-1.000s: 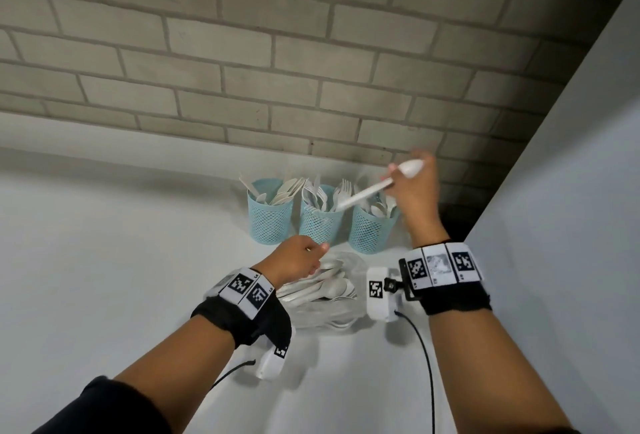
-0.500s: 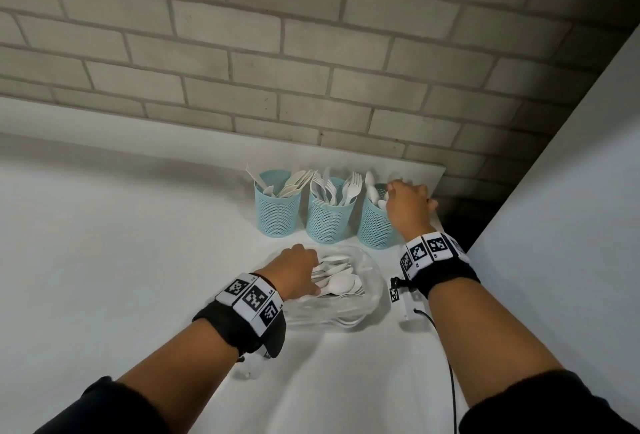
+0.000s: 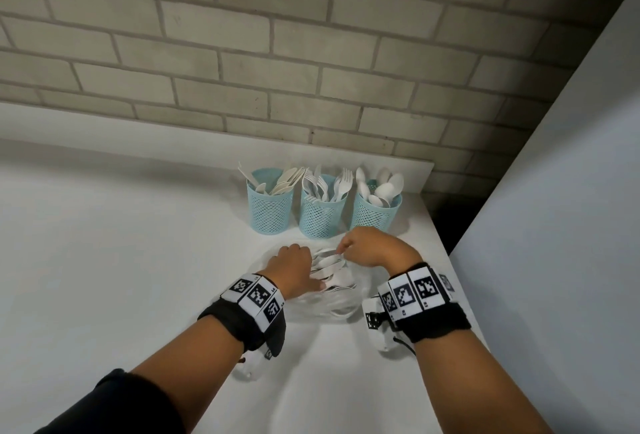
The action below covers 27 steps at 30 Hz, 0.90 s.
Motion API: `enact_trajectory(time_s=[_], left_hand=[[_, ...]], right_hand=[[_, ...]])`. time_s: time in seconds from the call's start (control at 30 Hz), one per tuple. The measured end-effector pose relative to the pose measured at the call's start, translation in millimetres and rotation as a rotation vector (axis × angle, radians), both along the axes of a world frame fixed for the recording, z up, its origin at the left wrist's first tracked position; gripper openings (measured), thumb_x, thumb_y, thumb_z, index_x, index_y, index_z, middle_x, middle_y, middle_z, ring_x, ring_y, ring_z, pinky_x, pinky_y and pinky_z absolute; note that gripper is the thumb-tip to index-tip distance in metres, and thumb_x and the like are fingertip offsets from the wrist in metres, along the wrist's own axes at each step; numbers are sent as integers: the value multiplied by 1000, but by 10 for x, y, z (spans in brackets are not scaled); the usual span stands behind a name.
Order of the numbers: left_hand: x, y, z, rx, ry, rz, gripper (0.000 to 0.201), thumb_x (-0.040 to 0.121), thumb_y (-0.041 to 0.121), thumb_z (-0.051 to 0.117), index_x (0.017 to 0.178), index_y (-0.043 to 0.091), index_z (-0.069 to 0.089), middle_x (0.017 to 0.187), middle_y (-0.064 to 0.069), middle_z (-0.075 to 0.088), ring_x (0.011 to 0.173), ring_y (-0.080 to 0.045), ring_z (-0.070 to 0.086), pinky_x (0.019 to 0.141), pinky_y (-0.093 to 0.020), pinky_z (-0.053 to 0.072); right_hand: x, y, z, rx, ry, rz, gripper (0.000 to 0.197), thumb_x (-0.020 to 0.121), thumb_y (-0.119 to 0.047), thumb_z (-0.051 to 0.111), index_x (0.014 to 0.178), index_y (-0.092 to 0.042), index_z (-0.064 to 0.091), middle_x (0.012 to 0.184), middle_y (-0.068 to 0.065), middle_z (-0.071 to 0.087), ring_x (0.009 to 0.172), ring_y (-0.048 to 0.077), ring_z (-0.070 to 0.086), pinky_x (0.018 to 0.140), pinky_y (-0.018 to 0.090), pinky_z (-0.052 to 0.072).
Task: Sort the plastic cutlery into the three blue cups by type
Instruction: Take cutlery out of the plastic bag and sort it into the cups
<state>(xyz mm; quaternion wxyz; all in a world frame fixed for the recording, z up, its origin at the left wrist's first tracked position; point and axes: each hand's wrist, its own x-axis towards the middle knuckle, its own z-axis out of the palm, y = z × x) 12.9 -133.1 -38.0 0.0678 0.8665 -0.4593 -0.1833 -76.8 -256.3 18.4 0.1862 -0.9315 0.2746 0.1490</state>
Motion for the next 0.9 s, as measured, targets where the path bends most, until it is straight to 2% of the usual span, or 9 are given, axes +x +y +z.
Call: enact_trajectory(time_s=[0.2, 0.33, 0.5, 0.57, 0.67, 0.7, 0.77, 0.83, 0.9], left_hand=[[59, 89, -58, 96, 24, -8, 69, 87, 54, 52, 137, 10, 35, 138, -14, 40, 127, -31, 38, 103, -39, 35], [135, 123, -93, 51, 60, -26, 63, 83, 56, 57, 125, 10, 44, 128, -10, 53, 116, -28, 49, 94, -36, 40], [157, 160, -72, -59, 116, -23, 54, 82, 50, 63, 113, 7, 51, 115, -9, 57, 106, -27, 53, 82, -31, 39], [166, 172, -52, -127, 150, -18, 45, 82, 47, 65, 101, 8, 56, 102, -7, 59, 92, -23, 54, 72, -27, 36], [184, 201, -10, -234, 150, -7, 39, 84, 44, 64, 67, 16, 44, 71, 0, 46, 66, -15, 41, 53, -22, 24], [188, 213, 0, -243, 142, -13, 39, 86, 43, 62, 66, 16, 41, 70, 1, 45, 67, -16, 40, 52, -20, 23], [190, 232, 23, -257, 160, -39, 33, 90, 37, 58, 69, 16, 45, 71, 3, 46, 72, -18, 42, 52, -17, 24], [195, 232, 24, -296, 278, -31, 18, 92, 28, 56, 85, 12, 57, 78, 3, 54, 70, -14, 49, 53, -12, 31], [176, 235, 55, -347, 426, 7, 14, 94, 22, 53, 101, 10, 57, 83, 2, 59, 64, -4, 52, 51, -5, 38]], right_hand=[[-128, 87, -251, 53, -45, 7, 53, 93, 0, 38, 140, -23, 42, 146, 6, 43, 130, 25, 43, 107, 30, 33], [-166, 58, -313, 66, -234, -94, 37, 92, -6, 46, 125, -18, 59, 134, 7, 54, 120, 23, 51, 100, 28, 38], [-202, 74, -307, 158, -335, -200, 38, 85, 2, 51, 115, -17, 63, 127, 6, 57, 114, 22, 55, 99, 31, 42], [-216, 66, -307, 194, -369, -235, 41, 83, 5, 50, 115, -17, 63, 125, 7, 58, 113, 23, 57, 97, 32, 45], [-255, 31, -315, 258, -421, -304, 44, 81, 6, 49, 117, -16, 62, 123, 10, 61, 112, 25, 58, 75, 24, 46], [-267, 16, -321, 267, -438, -334, 44, 82, 5, 47, 118, -16, 61, 123, 11, 61, 113, 26, 58, 71, 21, 44], [-277, -3, -340, 267, -458, -380, 44, 85, 3, 44, 123, -14, 58, 125, 11, 60, 114, 28, 58, 81, 27, 46], [-281, -2, -360, 263, -445, -390, 46, 87, 1, 42, 128, -13, 54, 129, 12, 58, 117, 30, 56, 92, 32, 44], [-286, 1, -371, 260, -408, -370, 48, 87, 0, 40, 133, -13, 50, 134, 12, 54, 120, 30, 54, 88, 30, 44]])
